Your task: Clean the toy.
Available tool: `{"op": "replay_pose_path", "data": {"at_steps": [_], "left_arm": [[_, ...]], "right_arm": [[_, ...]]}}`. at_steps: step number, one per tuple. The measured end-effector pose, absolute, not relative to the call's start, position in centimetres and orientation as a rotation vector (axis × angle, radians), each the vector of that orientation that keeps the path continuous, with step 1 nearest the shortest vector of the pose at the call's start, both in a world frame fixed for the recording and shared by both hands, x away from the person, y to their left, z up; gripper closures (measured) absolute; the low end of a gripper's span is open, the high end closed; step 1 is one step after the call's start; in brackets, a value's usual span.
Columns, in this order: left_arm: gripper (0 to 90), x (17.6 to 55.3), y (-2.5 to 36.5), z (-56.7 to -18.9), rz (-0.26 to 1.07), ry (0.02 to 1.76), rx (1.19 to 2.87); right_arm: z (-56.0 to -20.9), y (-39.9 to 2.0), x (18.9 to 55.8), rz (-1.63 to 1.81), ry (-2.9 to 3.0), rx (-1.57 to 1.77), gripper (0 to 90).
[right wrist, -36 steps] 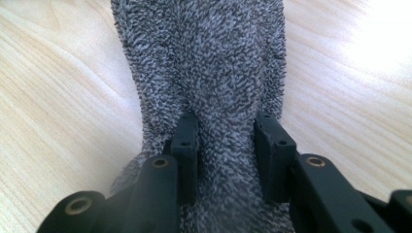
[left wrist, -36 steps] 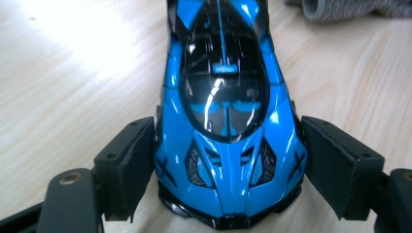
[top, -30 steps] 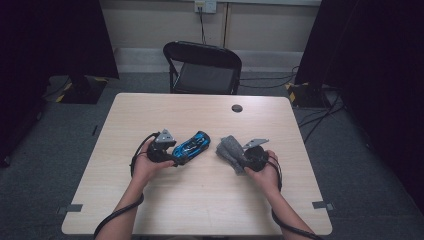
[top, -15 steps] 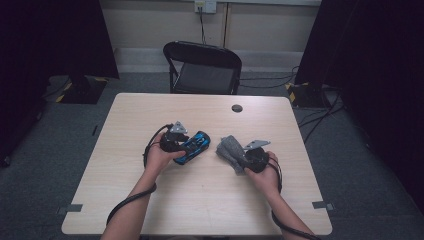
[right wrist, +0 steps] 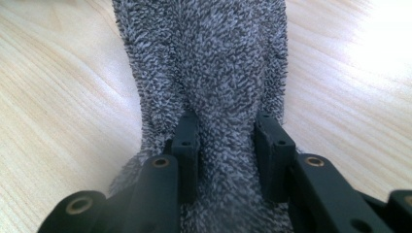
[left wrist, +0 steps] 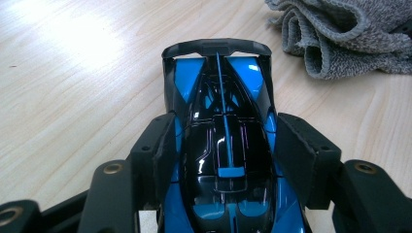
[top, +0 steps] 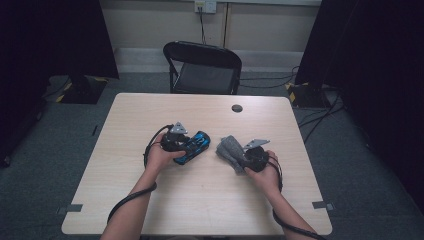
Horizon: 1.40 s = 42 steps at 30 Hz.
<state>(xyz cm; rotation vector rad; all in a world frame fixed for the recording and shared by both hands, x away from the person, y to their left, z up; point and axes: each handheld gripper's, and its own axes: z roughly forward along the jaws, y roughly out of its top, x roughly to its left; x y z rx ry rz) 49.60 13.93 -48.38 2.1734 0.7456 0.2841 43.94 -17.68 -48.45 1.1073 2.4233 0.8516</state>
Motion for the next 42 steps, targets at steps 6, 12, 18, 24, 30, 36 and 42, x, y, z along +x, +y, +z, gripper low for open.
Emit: {"op": "replay_pose_path", "data": {"at_steps": [6, 12, 18, 24, 30, 36, 42], "left_arm": [[40.5, 50.1, 13.3, -48.0, 0.271, 0.757, 2.218], [39.2, 50.5, 12.9, -48.2, 0.272, 0.747, 2.211], [43.3, 50.6, 12.9, -47.9, 0.259, 0.784, 2.208], [43.7, 50.5, 13.0, -48.0, 0.262, 0.778, 2.192], [43.7, 50.5, 13.0, -48.1, 0.265, 0.771, 2.192], [43.6, 50.4, 13.1, -48.2, 0.272, 0.768, 2.184], [43.7, 50.3, 13.0, -48.1, 0.282, 0.766, 2.188]], "right_arm": [[-48.4, -17.6, 44.0, 0.838, 2.432, 1.100, 66.2], [-48.4, -17.7, 44.1, 0.845, 2.437, 1.106, 66.7], [-48.2, -17.6, 44.2, 0.842, 2.448, 1.123, 63.9], [-47.0, -18.1, 44.2, 0.966, 2.354, 1.189, 47.1], [-46.3, -16.6, 45.0, 1.020, 2.366, 1.148, 42.5], [-48.8, -14.8, 46.7, 0.898, 2.417, 1.194, 52.9], [-47.2, -13.4, 46.7, 0.844, 2.309, 1.252, 75.2]]}}
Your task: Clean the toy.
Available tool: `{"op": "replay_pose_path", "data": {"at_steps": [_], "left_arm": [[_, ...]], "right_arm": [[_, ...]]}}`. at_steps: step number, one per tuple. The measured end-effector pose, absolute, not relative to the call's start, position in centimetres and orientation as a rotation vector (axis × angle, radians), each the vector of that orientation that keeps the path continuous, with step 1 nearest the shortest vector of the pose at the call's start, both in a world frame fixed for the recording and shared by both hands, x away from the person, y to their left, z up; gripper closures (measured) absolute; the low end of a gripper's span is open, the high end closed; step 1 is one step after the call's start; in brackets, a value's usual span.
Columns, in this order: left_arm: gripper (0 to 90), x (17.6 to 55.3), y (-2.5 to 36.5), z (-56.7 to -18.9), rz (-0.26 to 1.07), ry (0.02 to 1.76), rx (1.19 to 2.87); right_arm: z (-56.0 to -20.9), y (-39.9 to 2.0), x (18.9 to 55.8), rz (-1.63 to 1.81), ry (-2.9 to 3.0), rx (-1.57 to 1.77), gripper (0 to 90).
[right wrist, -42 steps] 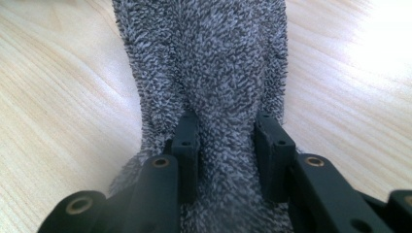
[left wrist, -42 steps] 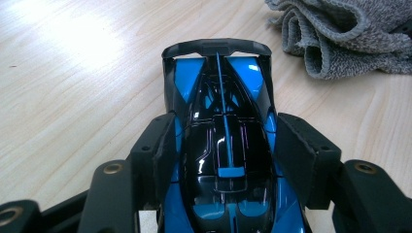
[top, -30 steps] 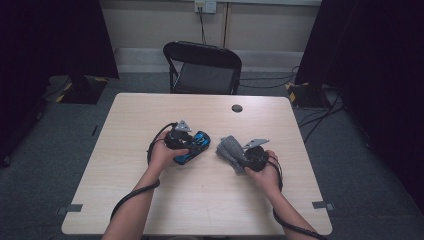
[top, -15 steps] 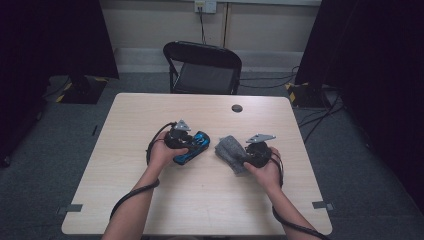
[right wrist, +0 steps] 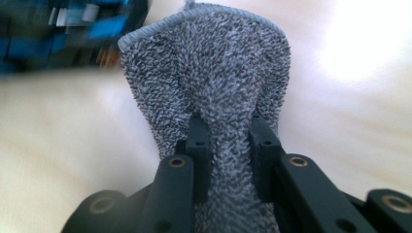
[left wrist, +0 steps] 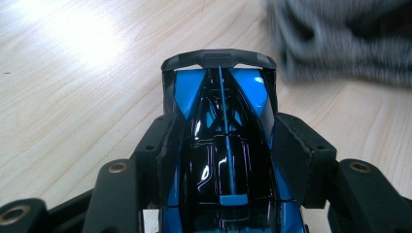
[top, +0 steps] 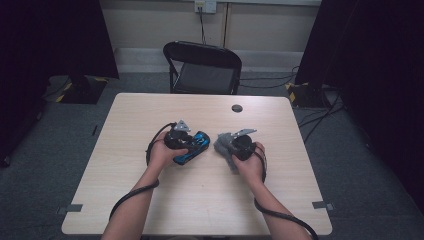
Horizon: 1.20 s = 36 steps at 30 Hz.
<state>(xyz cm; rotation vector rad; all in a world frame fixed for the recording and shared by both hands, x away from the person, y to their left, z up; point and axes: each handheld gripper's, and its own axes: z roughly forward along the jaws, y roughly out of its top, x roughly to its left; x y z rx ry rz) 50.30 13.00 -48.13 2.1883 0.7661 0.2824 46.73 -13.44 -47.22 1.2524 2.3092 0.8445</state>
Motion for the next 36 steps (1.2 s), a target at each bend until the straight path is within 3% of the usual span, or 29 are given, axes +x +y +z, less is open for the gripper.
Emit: {"op": "replay_pose_path", "data": {"at_steps": [12, 36], "left_arm": [[43.7, 50.0, 13.3, -48.4, 0.291, 0.771, 2.159], [44.0, 49.6, 13.6, -48.5, 0.285, 0.795, 2.127]], "right_arm": [[-47.9, -6.7, 46.1, 0.729, 2.390, 1.163, 75.6], [-47.9, -2.8, 42.5, 0.904, 2.581, 1.045, 75.7]]}}
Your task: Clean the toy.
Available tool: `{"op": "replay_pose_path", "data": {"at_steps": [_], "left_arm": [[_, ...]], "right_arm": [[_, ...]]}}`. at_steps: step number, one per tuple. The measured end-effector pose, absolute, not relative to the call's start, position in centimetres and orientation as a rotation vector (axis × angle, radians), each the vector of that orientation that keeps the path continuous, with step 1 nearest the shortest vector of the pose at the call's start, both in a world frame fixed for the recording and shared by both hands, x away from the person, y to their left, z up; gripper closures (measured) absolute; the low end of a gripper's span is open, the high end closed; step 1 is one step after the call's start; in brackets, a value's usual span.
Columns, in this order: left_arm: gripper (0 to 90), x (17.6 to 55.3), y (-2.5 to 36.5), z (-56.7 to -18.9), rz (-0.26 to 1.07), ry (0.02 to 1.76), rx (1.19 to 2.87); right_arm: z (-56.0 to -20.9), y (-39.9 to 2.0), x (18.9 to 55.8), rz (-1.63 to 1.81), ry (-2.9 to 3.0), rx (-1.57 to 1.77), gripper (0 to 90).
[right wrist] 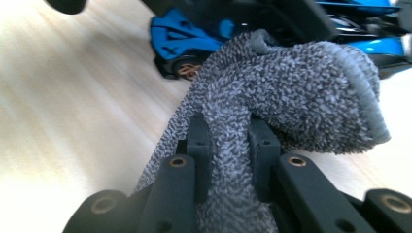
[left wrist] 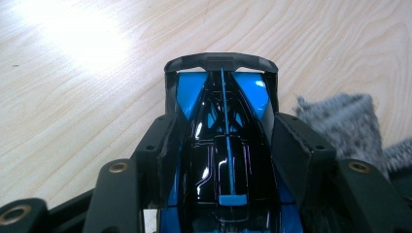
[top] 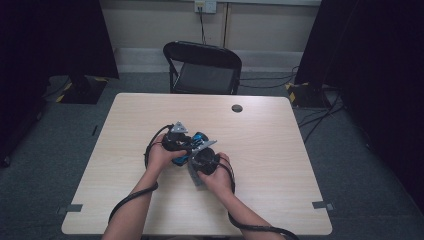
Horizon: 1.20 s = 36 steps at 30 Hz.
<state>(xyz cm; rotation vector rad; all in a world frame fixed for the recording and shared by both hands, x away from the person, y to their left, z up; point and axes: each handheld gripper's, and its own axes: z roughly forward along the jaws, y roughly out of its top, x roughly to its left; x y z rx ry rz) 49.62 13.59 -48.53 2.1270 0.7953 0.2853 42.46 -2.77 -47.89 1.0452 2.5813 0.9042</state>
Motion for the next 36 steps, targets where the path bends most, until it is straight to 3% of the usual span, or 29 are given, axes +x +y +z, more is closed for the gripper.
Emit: {"op": "replay_pose_path", "data": {"at_steps": [25, 36], "left_arm": [[44.0, 49.4, 13.8, -48.4, 0.288, 0.798, 2.143], [43.9, 49.3, 13.8, -48.4, 0.296, 0.804, 2.148]], "right_arm": [[-48.1, -1.2, 40.5, 1.072, 2.775, 0.775, 75.2], [-47.2, -3.5, 39.3, 1.068, 2.827, 0.714, 75.0]]}}
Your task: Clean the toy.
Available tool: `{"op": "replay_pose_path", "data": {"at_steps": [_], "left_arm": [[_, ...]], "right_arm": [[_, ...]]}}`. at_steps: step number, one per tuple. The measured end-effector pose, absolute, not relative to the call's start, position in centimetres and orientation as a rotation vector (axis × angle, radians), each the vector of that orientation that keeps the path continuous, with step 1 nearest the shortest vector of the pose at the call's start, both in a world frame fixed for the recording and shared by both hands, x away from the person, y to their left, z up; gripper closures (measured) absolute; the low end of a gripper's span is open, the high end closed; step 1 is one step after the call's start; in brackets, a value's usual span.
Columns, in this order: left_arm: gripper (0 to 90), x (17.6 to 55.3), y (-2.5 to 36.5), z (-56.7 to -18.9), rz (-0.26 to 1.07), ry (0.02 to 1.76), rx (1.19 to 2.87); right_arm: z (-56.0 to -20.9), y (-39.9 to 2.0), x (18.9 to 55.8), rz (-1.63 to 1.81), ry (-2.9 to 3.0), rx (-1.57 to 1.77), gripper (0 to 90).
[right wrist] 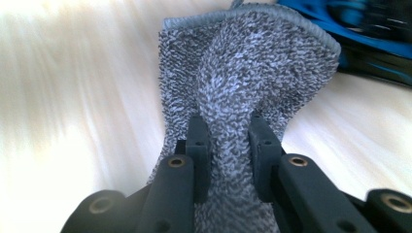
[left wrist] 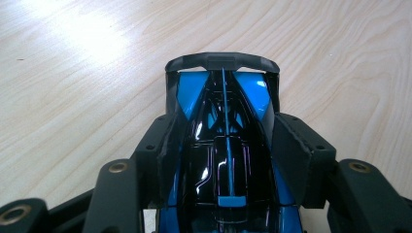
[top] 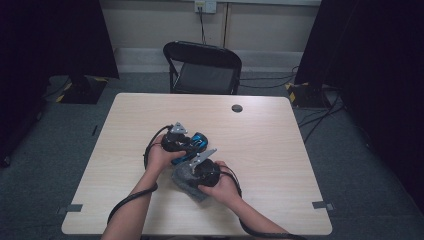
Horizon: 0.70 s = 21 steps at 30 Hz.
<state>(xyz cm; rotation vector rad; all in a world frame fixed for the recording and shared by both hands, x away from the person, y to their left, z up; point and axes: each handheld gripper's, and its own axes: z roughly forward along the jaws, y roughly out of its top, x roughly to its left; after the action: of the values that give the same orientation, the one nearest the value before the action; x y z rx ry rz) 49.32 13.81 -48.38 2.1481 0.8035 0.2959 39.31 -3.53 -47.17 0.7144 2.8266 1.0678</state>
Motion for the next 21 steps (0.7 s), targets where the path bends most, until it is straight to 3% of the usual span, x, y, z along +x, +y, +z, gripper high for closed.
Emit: {"op": "replay_pose_path", "data": {"at_steps": [12, 21], "left_arm": [[43.9, 49.3, 13.8, -48.4, 0.304, 0.808, 2.144], [43.9, 49.2, 13.8, -48.5, 0.300, 0.807, 2.141]], "right_arm": [[-44.9, -9.9, 42.5, 1.002, 2.630, 0.926, 75.2], [-45.8, -11.2, 44.9, 0.915, 2.482, 1.097, 75.2]]}}
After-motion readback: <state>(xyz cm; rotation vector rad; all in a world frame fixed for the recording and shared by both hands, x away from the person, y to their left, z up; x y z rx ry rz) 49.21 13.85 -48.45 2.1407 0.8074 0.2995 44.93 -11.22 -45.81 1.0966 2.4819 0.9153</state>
